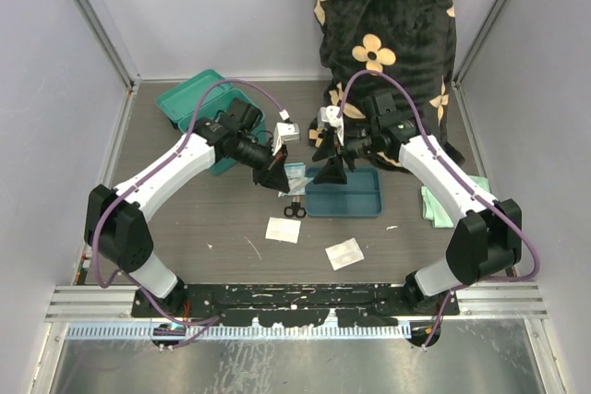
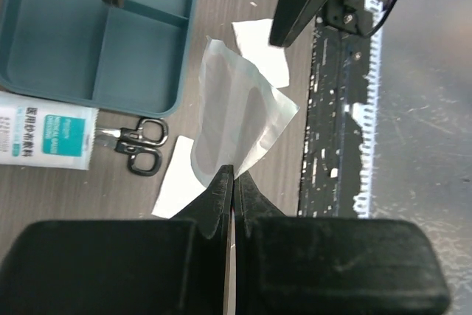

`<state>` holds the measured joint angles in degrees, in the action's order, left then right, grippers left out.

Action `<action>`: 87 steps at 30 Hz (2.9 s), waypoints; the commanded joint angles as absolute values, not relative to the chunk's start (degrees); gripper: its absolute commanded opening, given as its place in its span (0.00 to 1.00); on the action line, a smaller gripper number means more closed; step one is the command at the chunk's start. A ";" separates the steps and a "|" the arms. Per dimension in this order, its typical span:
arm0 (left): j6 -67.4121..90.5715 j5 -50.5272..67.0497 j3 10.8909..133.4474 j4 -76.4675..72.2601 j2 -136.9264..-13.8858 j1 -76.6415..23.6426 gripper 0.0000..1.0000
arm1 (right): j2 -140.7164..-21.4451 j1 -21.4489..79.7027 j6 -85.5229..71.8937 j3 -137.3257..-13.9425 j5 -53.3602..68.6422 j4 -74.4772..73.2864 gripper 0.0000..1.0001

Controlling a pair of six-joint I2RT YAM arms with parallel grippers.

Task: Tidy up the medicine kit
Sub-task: Place the medical item at the medicine box compartment.

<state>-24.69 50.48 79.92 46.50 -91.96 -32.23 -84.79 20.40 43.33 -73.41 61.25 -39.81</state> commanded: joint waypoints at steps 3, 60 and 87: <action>-19.10 56.60 80.32 44.48 -90.88 -32.08 0.00 | -84.80 22.66 46.48 -72.94 64.34 -40.92 0.60; -18.13 31.02 76.57 34.74 -83.93 -28.34 0.86 | -80.32 11.81 -14.14 -39.15 45.70 0.76 0.01; -20.04 28.95 77.14 35.89 -85.35 -28.39 0.93 | -84.09 15.20 -22.16 -32.52 37.77 7.39 0.17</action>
<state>-18.94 29.21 76.31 37.52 -85.97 -28.69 -84.09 14.92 -20.93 -32.73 38.96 3.92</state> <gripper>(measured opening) 0.926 0.165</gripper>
